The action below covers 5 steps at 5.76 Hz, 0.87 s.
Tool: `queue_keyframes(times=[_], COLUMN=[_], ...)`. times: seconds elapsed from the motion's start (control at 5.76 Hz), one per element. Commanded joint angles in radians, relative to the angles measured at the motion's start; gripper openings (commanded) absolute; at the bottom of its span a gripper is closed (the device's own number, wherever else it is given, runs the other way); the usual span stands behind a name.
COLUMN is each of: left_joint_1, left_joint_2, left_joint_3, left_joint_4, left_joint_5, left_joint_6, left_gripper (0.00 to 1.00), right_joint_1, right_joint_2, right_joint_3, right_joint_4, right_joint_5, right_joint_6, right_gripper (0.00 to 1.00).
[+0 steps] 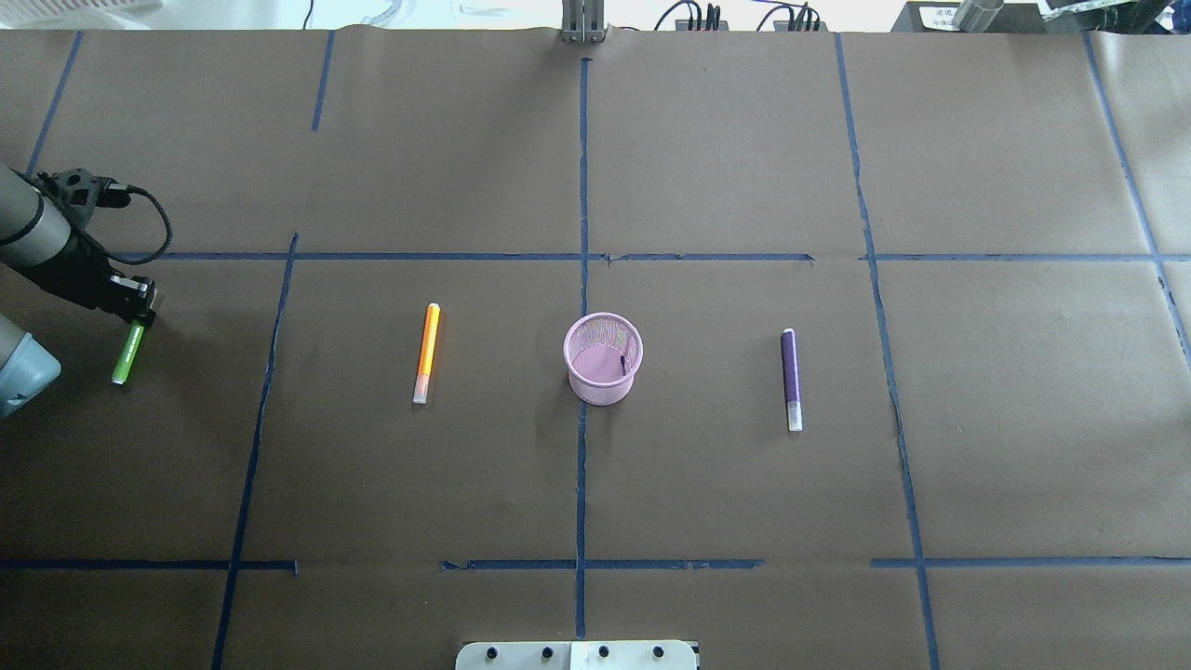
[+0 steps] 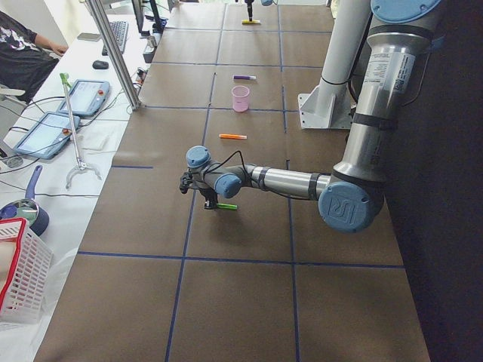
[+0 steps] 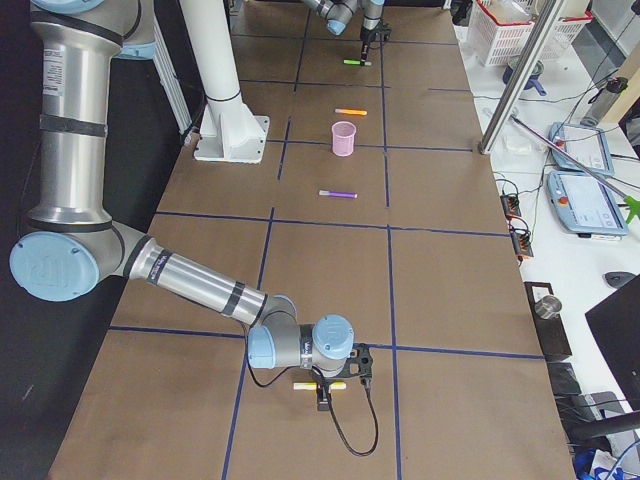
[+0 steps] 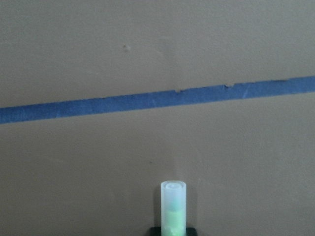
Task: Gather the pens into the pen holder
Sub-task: 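Close the left gripper on the green marker's upper end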
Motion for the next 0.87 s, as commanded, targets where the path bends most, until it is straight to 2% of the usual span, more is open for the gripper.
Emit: queue_keyframes(times=[0.0, 0.35, 0.69], left_joint_1=[0.000, -0.011, -0.021], left_joint_2=[-0.003, -0.001, -0.016], left_joint_3=[-0.003, -0.044, -0.154], left_joint_4=[0.002, 0.020, 0.172], left_joint_5=[-0.001, -0.020, -0.049], left_joint_6=[0.003, 0.006, 0.065], left_gripper=[0.05, 0.01, 0.00], right_joint_1=[0.000, 0.000, 0.000], right_joint_2=[0.000, 0.000, 0.000], right_joint_3=[0.000, 0.000, 0.000], right_joint_4=[0.000, 0.000, 0.000], right_joint_5=[0.000, 0.000, 0.000], right_joint_6=[0.000, 0.000, 0.000], right_gripper=[1.00, 1.00, 1.00])
